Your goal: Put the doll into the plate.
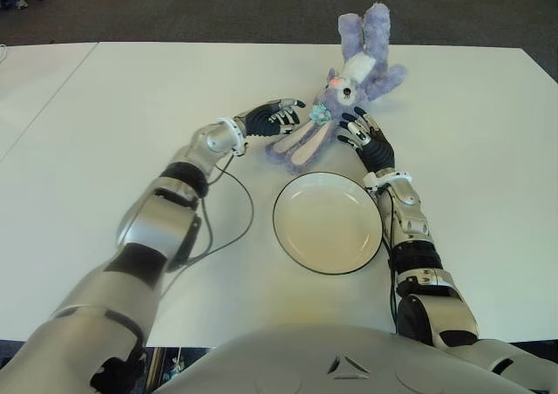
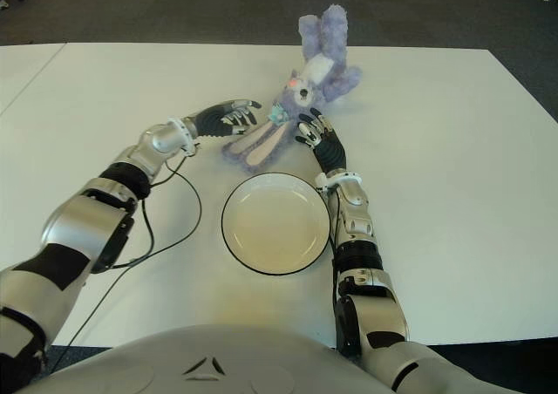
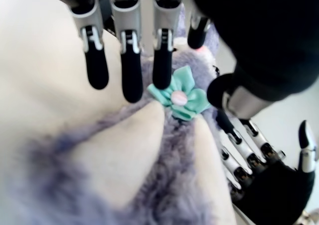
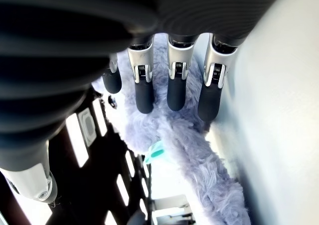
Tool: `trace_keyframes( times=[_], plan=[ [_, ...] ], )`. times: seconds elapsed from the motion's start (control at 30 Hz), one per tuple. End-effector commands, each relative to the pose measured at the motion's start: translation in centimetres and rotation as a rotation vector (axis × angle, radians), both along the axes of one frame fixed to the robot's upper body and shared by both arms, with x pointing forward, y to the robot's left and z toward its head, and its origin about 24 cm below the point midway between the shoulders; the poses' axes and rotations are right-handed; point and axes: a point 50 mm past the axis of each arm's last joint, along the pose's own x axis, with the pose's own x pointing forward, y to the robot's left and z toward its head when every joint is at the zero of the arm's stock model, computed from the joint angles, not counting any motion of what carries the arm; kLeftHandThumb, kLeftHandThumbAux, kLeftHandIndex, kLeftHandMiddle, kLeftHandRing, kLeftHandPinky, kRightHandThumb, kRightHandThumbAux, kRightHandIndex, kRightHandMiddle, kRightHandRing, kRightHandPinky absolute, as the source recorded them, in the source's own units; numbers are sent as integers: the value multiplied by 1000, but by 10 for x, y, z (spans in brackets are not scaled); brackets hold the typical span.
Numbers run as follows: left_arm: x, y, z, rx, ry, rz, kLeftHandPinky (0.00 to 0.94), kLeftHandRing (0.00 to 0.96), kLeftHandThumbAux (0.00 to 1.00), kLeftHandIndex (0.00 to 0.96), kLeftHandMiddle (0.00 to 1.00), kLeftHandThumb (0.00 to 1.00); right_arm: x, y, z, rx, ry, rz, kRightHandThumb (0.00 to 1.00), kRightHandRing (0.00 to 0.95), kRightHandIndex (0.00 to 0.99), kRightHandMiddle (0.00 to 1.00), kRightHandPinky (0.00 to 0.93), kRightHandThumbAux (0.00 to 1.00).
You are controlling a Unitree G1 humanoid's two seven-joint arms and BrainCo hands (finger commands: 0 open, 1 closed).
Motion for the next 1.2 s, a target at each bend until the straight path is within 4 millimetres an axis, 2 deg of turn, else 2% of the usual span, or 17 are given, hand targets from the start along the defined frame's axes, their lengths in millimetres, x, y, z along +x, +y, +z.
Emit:
trace_keyframes(
  times=[0.03, 0.33, 0.43, 0.7, 1.0, 1.2],
  plan=[
    [5, -1, -8, 73, -38, 160, 242, 220, 501, 0, 164, 310, -10, 5, -34, 5, 195, -27, 287, 135, 0, 37, 250, 575],
    [3, -24, -10, 162, -113, 171, 235, 218, 482, 0, 179, 279, -12, 6, -38, -4, 179, -37, 308, 146, 0, 39, 283, 584],
    [2, -30, -7, 177, -170, 165, 259, 222, 475, 0, 177, 285, -13, 6, -38, -5, 169, -36, 307, 147, 0, 41, 282, 591],
    [-2, -56, 0, 170, -275, 148, 262, 209, 456, 0, 143, 265, -14, 6, -39, -4, 140, -28, 293, 115, 0, 33, 211, 620],
    [-10, -81, -6, 138, -211, 136, 253, 214, 442, 0, 142, 203, -13, 9, -39, -8, 108, -14, 210, 104, 0, 39, 196, 632],
    [-11, -82, -8, 127, -182, 141, 234, 201, 439, 0, 126, 146, -13, 9, -38, -16, 104, -36, 196, 86, 0, 26, 179, 602]
  ],
)
